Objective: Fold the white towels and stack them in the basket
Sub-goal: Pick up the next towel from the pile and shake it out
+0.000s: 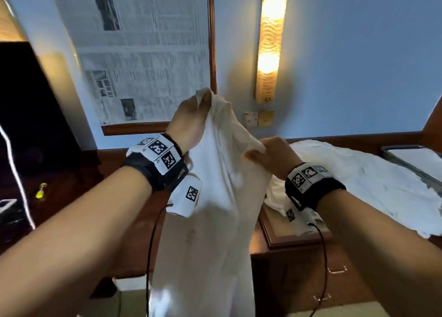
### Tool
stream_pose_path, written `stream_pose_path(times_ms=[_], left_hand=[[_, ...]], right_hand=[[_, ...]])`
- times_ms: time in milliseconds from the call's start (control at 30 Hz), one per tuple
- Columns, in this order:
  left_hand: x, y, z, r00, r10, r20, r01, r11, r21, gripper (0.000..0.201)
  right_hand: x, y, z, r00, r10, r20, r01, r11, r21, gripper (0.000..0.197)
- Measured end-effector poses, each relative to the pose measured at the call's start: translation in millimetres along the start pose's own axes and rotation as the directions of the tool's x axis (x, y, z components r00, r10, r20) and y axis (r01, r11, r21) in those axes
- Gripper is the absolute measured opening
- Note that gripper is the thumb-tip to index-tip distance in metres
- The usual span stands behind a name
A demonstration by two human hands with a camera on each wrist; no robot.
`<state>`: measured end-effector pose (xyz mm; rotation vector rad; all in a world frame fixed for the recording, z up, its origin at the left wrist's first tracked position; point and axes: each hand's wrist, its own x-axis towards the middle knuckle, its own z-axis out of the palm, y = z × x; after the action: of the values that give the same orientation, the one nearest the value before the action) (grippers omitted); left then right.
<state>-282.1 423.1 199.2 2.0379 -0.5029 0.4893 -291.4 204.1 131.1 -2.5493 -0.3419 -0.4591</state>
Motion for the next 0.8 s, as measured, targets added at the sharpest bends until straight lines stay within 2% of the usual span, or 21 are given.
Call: stream_pose_path(times_ms=[100, 200, 267, 333, 433, 500, 600, 700, 800], left_hand=[[-19.1, -12.9, -30.7, 0.994, -0.088, -0.06, 0.084, 0.995, -0.057, 0.049], [-38.2, -24.0, -58.5, 0.982, -0.131, -0.135, 0.131, 0.991, -0.009, 0.051], [-45.8, -36.0, -67.9, 0.978, -0.183, -0.101, 0.184, 0.983, -0.004, 0.055], [-51.3, -47.3, -70.2, 0.975, -0.219, -0.038, 0.213, 0.97, -0.117, 0.048], [-58.9, -49.7, -55.9, 0.969, -0.244, 0.029, 0.244, 0.945, -0.216, 0.036], [-60.5, -48.2, -43.6, 0.972, -0.227, 0.065, 0.236, 0.929, -0.283, 0.033], [-54.6, -47.1, -39.6, 0.973, -0.228, 0.025, 0.225, 0.929, -0.292, 0.037], [-48.5, -41.5, -43.8, 0.979, -0.198, -0.037, 0.185, 0.956, -0.226, 0.04], [-40.7, -40.2, -47.9, 0.974, -0.195, -0.114, 0.165, 0.958, -0.234, 0.037]], right_hand=[[-18.0, 22.5, 32.1, 0.974, 0.183, 0.13, -0.187, 0.982, 0.021, 0.026], [-23.9, 35.6, 50.4, 0.961, 0.264, 0.086, -0.275, 0.948, 0.16, 0.021], [-17.8, 21.5, 50.3, 0.972, 0.235, 0.004, -0.226, 0.927, 0.301, 0.019], [-5.1, -10.1, 45.5, 0.99, 0.114, -0.078, -0.075, 0.92, 0.385, 0.017], [18.1, -67.6, 33.4, 0.984, -0.122, -0.133, 0.162, 0.921, 0.354, 0.021], [29.1, -95.6, 28.4, 0.966, -0.217, -0.141, 0.248, 0.931, 0.269, 0.016], [28.1, -107.8, 18.0, 0.963, -0.249, -0.103, 0.262, 0.953, 0.153, 0.029], [9.5, -95.0, 12.6, 0.966, -0.259, 0.016, 0.254, 0.957, 0.143, 0.04], [-7.5, -60.5, 10.6, 0.981, -0.161, 0.106, 0.149, 0.982, 0.113, 0.041]])
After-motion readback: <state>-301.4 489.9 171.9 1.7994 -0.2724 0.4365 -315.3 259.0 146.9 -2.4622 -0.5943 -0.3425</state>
